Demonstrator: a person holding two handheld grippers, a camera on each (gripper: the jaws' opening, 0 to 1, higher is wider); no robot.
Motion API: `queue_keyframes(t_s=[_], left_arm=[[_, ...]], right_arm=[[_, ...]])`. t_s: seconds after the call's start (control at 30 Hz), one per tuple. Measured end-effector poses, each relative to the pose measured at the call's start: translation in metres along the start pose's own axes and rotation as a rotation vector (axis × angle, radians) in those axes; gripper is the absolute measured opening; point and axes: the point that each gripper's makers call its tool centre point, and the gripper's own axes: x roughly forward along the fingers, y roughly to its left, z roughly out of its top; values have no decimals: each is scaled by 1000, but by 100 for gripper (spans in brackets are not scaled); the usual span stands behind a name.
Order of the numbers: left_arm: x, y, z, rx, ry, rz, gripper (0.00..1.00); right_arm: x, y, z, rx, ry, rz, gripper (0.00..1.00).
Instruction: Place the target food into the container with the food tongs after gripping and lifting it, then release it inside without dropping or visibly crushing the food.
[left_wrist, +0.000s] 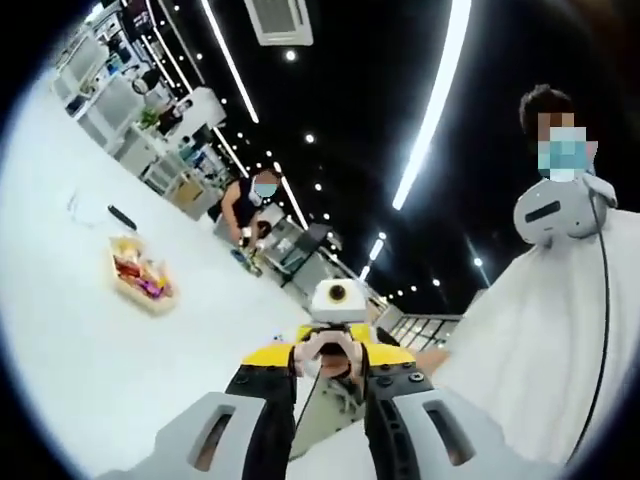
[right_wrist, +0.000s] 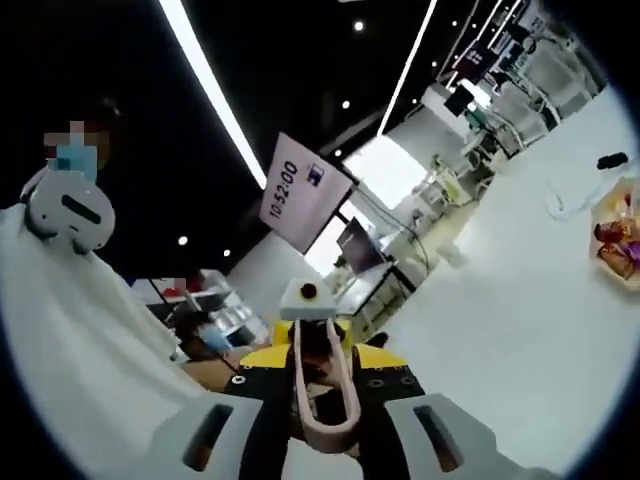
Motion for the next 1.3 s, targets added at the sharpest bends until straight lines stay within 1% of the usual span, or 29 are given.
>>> queue_keyframes(t_s=[0.07, 0.13, 0.2, 0.23, 0.27, 0.3, 0.37, 0.4, 0.47, 0.5, 0.53, 0.6, 0.63, 0.7, 0.73, 0.77, 0.8, 0.83, 0.93, 1.0, 1.1, 1.13, 1.17, 1.23, 1.3], left_arm=[[0, 3, -4, 22, 23, 6, 23], [0, 4, -5, 37, 32, 7, 23], [1, 6, -4, 40, 31, 10, 24], [1, 7, -3, 48, 25, 13, 25], [1, 7, -5, 77, 48, 16, 25], [0, 12, -6, 98, 72, 40, 26], [1, 15, -8, 114, 103, 53, 29], [2, 16, -8, 115, 105, 57, 30], [4, 18, -6, 113, 126, 78, 31], [6, 17, -4, 131, 133, 81, 32], [7, 17, -1, 181, 145, 87, 32], [10, 18, -1, 193, 171, 91, 32], [9, 21, -3, 205, 192, 97, 32], [9, 26, -8, 212, 235, 114, 29], [8, 28, -12, 219, 259, 115, 28], [9, 30, -13, 246, 269, 116, 27], [9, 32, -12, 280, 268, 123, 26], [9, 35, -13, 322, 282, 131, 26], [12, 39, -15, 365, 293, 142, 26], [14, 42, -17, 379, 298, 147, 26], [15, 48, -19, 394, 306, 158, 27], [14, 53, -18, 393, 309, 172, 27], [12, 55, -17, 388, 307, 181, 27], [13, 58, -14, 375, 298, 176, 26], [15, 61, -14, 380, 289, 178, 26]], right_arm=[[-3, 0, -4, -38, 36, -7, 20], [-3, 2, -5, -59, 51, -4, 19], [-3, -1, -1, -121, 36, -24, 18], [-4, 2, -1, -116, 39, -20, 18], [-5, 0, -2, -169, 59, -30, 18], [-5, -2, -3, -212, 73, -44, 18], [-5, -3, -5, -233, 92, -56, 18], [-5, -4, -4, -238, 91, -62, 18], [-6, -6, -3, -247, 85, -70, 18], [-6, -5, -2, -250, 79, -69, 18], [-7, -5, 1, -269, 64, -71, 18], [-7, -5, 3, -330, 60, -83, 18], [-8, -9, 0, -374, 74, -94, 18], [-9, -14, -4, -421, 94, -110, 18], [-9, -14, -8, -417, 109, -108, 18], [-10, -16, -11, -417, 122, -119, 18], [-11, -21, -14, -418, 146, -142, 19], [-13, -25, -15, -412, 154, -157, 20], [-17, -36, -18, -394, 175, -191, 22], [-19, -39, -19, -408, 190, -203, 23], [-24, -50, -22, -419, 241, -238, 24], [-28, -58, -25, -446, 282, -266, 24], [-31, -62, -27, -461, 304, -278, 23], [-31, -63, -27, -450, 296, -271, 22], [-32, -65, -25, -451, 296, -278, 22]])
